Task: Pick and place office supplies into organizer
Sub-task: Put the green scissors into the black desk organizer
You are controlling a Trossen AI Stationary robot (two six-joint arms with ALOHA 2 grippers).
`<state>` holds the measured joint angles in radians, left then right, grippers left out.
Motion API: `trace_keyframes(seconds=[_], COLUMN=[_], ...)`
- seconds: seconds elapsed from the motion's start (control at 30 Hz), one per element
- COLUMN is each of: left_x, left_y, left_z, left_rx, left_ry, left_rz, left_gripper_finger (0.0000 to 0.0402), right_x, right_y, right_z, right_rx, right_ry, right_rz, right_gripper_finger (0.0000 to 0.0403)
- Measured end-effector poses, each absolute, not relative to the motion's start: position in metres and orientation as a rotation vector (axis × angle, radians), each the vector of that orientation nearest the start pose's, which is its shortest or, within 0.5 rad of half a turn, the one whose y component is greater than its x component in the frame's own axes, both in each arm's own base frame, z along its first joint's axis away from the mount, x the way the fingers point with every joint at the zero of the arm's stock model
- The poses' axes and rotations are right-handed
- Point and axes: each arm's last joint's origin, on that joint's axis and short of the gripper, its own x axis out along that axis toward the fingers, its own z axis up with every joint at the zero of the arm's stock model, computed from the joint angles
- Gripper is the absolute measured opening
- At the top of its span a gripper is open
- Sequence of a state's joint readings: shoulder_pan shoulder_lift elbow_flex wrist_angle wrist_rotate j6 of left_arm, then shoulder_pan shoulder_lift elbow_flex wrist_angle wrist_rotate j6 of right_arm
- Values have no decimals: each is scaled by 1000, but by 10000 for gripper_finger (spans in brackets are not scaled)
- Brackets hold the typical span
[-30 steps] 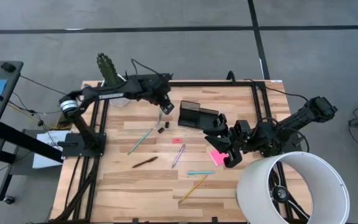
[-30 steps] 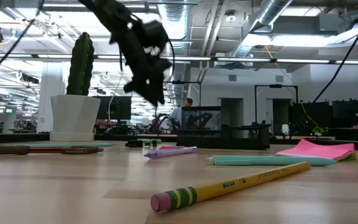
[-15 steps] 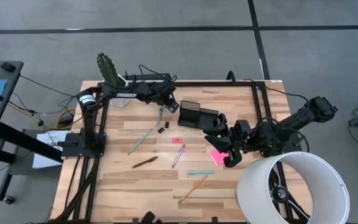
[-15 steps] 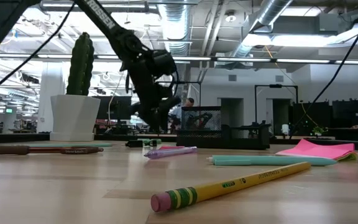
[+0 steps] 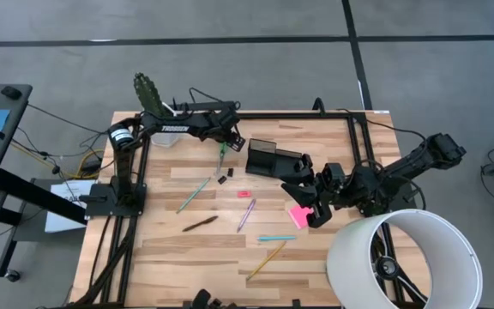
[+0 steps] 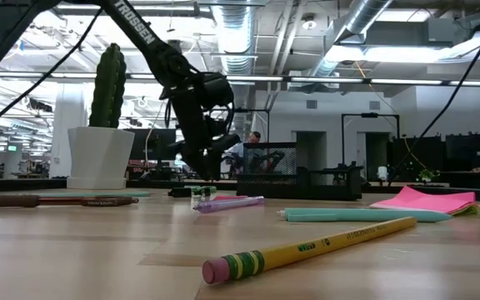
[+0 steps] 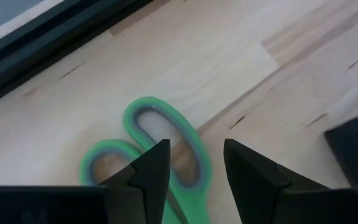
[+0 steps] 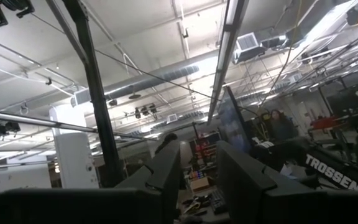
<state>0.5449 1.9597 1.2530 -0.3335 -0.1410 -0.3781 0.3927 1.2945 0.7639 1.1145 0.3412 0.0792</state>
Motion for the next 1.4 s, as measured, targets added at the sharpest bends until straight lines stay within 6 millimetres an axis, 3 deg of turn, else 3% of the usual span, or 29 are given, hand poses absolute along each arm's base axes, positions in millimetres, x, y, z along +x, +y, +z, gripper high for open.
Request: trace_keyframes(seconds=[0.2, 0.37, 0.5, 0.67, 0.93, 1.07, 1.3, 1.4], left_x=[341, 345, 346, 347, 343, 338, 320, 311], left_y=[209, 209, 209, 208, 198, 186, 177, 166], left_z=[128, 126, 126, 126, 130, 155, 248, 295], left_rx=[-571, -543, -501, -516, -534, -582, -490, -442], left_ry=[926, 913, 922, 936, 1032, 1013, 714, 502], left_rz=[862, 891, 865, 781, 643, 547, 571, 518], left_gripper_finger=[142, 138, 101, 18, 7, 6, 6, 6], right_x=[252, 252, 252, 252, 252, 251, 249, 249], right_y=[93, 95, 96, 96, 96, 98, 101, 102], right_z=[338, 338, 338, 338, 338, 338, 338, 338], right_rx=[287, 290, 301, 313, 313, 315, 320, 323], right_ry=[-545, -543, -542, -542, -542, -541, -541, -546], right_rz=[70, 78, 83, 85, 89, 95, 110, 113], right_gripper_finger=[98, 98, 98, 98, 98, 98, 98, 98])
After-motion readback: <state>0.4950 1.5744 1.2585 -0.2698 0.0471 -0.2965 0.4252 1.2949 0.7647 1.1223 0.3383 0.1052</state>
